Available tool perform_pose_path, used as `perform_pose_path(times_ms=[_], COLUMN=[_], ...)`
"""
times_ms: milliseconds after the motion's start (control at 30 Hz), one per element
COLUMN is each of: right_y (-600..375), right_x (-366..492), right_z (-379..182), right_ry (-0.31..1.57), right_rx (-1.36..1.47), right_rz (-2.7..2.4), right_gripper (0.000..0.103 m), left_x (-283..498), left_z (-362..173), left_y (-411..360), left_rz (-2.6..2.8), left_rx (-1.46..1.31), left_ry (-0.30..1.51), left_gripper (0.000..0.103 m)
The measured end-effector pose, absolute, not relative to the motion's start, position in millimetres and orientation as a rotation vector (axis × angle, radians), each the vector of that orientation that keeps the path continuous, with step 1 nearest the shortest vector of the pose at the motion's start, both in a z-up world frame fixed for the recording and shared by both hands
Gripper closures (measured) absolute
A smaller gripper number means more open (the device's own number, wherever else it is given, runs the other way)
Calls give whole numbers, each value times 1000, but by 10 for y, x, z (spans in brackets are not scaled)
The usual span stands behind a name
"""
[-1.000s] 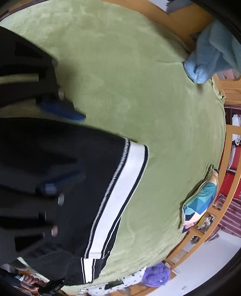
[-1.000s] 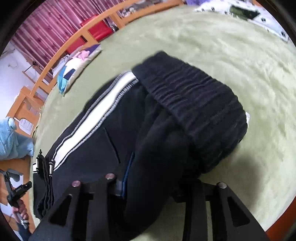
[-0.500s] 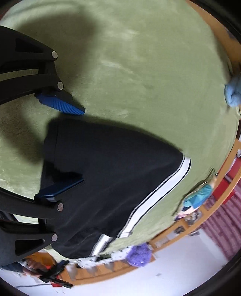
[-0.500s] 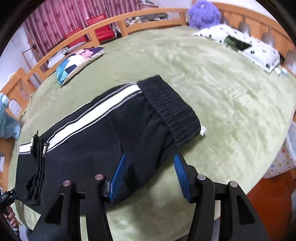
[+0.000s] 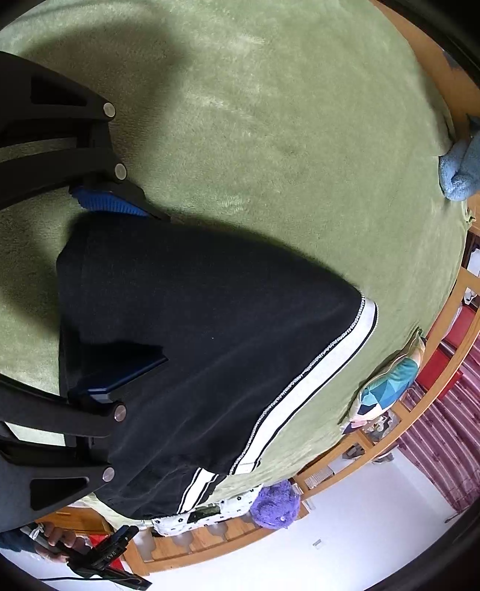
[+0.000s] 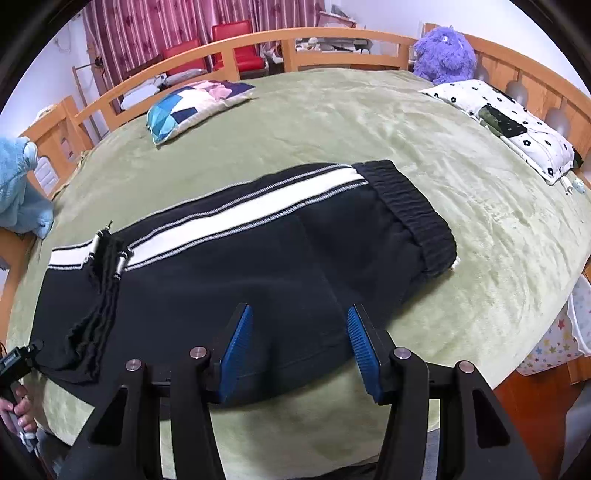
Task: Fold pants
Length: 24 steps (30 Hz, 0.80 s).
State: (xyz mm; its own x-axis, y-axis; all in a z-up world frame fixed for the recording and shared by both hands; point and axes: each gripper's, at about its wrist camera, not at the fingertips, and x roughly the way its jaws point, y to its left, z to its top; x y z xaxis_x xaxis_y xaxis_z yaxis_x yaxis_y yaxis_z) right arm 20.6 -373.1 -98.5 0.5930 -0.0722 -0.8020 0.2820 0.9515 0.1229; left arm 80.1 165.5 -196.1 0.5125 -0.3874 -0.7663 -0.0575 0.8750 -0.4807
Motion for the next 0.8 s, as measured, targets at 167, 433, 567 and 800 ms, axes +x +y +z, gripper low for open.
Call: perform_pose_path(times_ms=[167,433,567,800], right_y=[-3641,-3584,-3602,-3522], right_x=[223,221,209,194], right_z=[-1007,-1047,-1081,-1129], right_ry=[911,934,929,918], right_rx=[301,311,319,226], right_rz=[-174,-163,-161,-176], right_gripper=[50,46,42,36], left_x=[779,651,742,800], left_z=[-1964,-2025,-2145,-2045], left_y=[1683,1878,1931,1682], left_rz=[-212,-305,-296,-284], left_rx=[-498,-660,-747,-601], left_ry=[1024,979,1002,1018], left_gripper=[51,64,60,45])
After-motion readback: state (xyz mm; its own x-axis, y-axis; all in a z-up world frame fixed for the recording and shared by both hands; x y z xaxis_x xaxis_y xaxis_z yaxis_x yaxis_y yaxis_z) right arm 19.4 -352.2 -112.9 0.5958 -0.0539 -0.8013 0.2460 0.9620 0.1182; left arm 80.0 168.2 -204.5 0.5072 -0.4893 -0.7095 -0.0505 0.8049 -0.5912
